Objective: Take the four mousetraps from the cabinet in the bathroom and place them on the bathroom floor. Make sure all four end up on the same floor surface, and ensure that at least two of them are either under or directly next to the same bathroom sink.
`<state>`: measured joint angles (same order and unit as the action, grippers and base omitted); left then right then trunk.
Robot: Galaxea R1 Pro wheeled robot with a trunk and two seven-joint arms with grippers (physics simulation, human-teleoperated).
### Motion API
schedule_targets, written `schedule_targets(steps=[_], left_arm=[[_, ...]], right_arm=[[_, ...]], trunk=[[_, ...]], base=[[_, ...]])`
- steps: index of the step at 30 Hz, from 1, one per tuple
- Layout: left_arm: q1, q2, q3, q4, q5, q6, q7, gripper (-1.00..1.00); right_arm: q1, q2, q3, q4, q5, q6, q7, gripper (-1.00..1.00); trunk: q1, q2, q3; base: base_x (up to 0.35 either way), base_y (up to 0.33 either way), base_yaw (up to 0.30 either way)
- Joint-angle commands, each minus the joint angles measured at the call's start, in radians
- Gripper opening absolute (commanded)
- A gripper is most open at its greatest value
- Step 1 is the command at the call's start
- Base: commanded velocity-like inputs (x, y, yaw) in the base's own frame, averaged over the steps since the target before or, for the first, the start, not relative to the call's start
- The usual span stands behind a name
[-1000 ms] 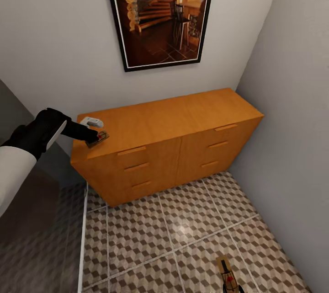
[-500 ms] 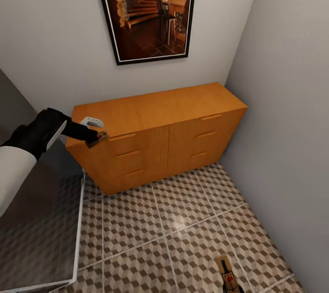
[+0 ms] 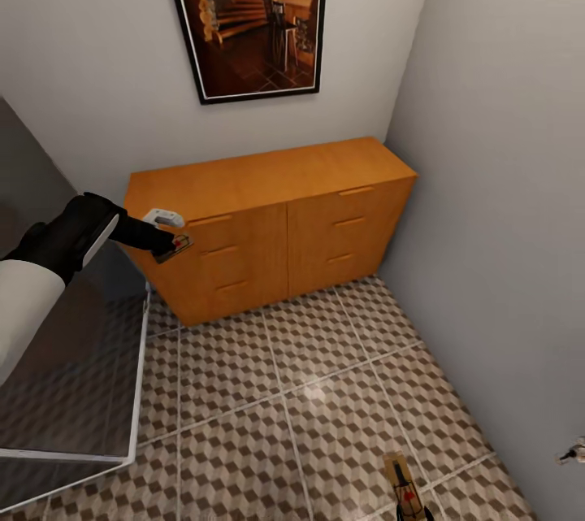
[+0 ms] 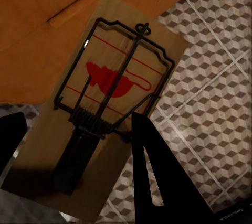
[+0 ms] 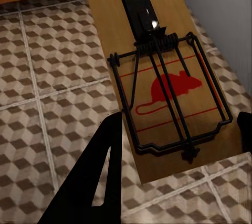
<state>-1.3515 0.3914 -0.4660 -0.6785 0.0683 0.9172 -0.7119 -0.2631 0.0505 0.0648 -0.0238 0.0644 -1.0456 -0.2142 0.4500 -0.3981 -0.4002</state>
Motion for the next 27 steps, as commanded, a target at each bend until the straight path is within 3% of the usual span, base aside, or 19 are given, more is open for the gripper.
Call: schedule_targets(steps=[1, 10, 19, 23, 27], left_arm=[[-0.001, 0.001, -0.005, 0.000, 0.007, 0.006, 0.002, -1.00], [-0.001, 0.000, -0.006, 0.012, 0.007, 0.006, 0.002, -1.00], [0.005, -0.002, -0.006, 0.100, 0.007, -0.005, -0.002, -1.00], [0.062, -0.003, -0.006, 0.117, 0.006, -0.034, 0.000, -1.00], [0.159, -0.005, -0.005, 0.135, 0.005, -0.139, 0.007, -1.00]], right_arm=[[-0.001, 0.000, 0.006, 0.001, 0.005, -0.002, -0.010, -1.00], [-0.001, 0.000, 0.006, 0.001, 0.005, -0.002, -0.010, -1.00], [-0.001, 0.000, 0.006, 0.001, 0.005, -0.002, -0.010, -1.00], [-0.001, 0.000, 0.006, 0.001, 0.005, -0.002, -0.010, -1.00], [-0.001, 0.000, 0.006, 0.001, 0.005, -0.002, -0.010, -1.00]], trunk=[[0.000, -0.002, -0.002], [0.000, -0.002, -0.002], [0.000, -0.002, -0.002], [0.000, -0.002, -0.002], [0.000, -0.002, -0.002]], base=[[-0.307, -0.110, 0.000], [-0.307, -0.020, 0.000], [-0.034, 0.000, 0.000], [-0.001, 0.000, 0.000], [0.000, 0.000, 0.000]])
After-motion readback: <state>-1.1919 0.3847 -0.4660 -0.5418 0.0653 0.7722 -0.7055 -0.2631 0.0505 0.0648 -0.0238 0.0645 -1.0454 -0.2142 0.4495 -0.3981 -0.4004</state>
